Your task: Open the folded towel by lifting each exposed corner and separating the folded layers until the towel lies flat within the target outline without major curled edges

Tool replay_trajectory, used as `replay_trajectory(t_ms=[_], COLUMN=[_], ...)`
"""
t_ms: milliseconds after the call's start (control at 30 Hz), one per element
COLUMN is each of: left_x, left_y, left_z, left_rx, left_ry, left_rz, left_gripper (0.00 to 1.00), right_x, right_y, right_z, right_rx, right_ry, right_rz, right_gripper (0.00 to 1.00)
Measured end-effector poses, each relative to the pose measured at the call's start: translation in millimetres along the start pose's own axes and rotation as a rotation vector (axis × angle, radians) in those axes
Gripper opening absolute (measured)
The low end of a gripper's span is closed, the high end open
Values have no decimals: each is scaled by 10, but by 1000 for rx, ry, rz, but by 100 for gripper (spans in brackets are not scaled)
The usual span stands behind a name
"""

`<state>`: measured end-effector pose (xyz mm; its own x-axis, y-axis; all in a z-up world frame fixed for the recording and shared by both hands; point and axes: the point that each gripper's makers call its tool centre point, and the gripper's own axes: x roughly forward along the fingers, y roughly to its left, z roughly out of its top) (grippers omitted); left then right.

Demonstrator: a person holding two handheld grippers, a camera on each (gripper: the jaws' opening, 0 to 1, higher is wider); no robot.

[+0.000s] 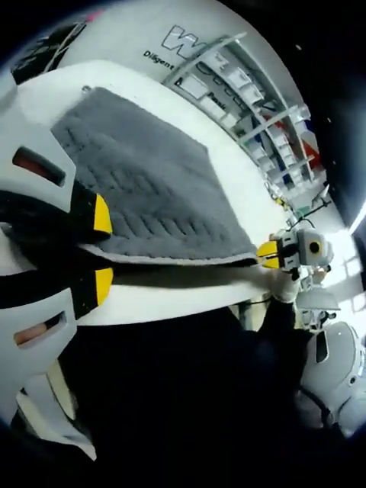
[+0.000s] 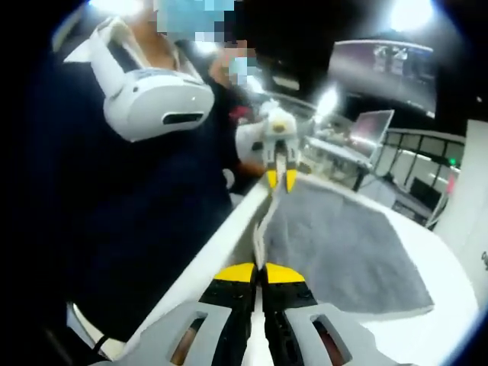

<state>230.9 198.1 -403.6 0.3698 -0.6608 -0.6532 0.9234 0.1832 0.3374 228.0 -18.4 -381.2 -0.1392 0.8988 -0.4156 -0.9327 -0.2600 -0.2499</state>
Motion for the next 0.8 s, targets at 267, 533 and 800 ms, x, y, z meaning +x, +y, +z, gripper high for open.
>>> replay_trajectory(t_ms=[267,533,800], left_x=[-9,-18,-47], left_y=[-34,-46,-27], left_z=[-28,-43,33], left_rx=[-60,-34,25], left_ry=[-9,-18,-80], left_rz=[-37,-47,-20], left_gripper=[6,6,12], right_x=[35,126,32], right_y=[89,201,238], right_z=[-96,-151,-28], right_rx=[22,39,25], right_ry=[34,70,-3], right_rz=[20,75,91], right_gripper=[0,0,1])
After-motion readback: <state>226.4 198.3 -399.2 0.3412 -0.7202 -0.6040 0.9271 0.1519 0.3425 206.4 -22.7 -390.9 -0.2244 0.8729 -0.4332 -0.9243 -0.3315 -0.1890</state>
